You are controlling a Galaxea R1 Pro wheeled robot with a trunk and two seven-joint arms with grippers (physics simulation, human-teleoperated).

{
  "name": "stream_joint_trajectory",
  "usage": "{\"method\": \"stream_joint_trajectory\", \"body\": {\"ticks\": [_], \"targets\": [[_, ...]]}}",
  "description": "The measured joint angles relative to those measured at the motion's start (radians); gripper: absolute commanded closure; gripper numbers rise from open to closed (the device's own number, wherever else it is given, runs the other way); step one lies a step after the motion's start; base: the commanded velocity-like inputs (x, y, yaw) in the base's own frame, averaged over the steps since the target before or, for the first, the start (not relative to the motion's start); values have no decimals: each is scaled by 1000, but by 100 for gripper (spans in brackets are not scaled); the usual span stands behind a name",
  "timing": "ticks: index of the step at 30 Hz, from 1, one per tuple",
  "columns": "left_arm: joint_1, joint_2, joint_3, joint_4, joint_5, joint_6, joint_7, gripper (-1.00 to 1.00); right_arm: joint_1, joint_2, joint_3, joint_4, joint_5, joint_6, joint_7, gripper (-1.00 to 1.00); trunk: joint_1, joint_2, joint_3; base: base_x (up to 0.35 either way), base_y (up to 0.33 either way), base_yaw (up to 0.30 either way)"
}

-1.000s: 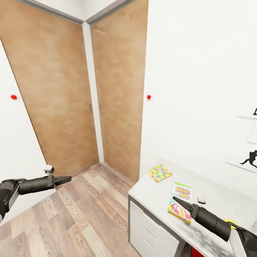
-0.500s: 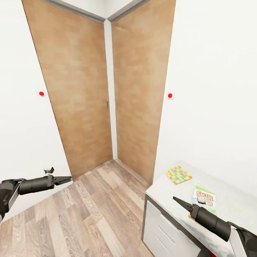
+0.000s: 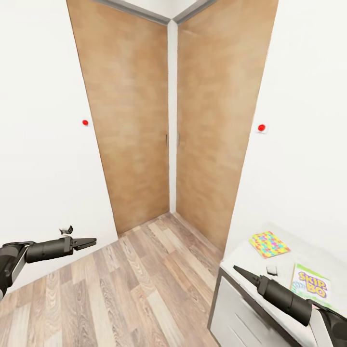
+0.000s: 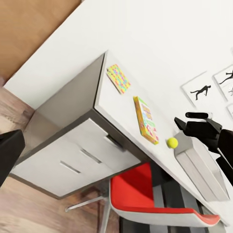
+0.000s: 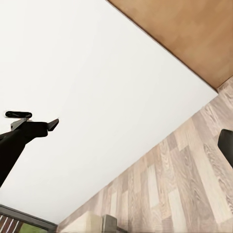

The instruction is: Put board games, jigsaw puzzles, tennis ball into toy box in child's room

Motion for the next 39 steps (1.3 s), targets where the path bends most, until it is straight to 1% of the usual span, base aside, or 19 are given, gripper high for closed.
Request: {"method": "stream_joint_trajectory", "body": {"ticks": [17, 35, 39], "targets": [[0, 0, 0, 0, 0, 0, 0, -100, 0, 0, 0, 0, 0, 0, 0, -100, 0, 0, -20, 227, 164, 239], [0, 0, 0, 0, 0, -1, 0, -100, 0, 0, 0, 0, 0, -2, 0, -100, 0, 0, -37, 23, 17, 243], [0, 0, 0, 0, 0, 0, 0, -100, 0, 3, 0, 0, 1, -2, 0, -100, 0, 0, -40, 0, 0, 247]]}}
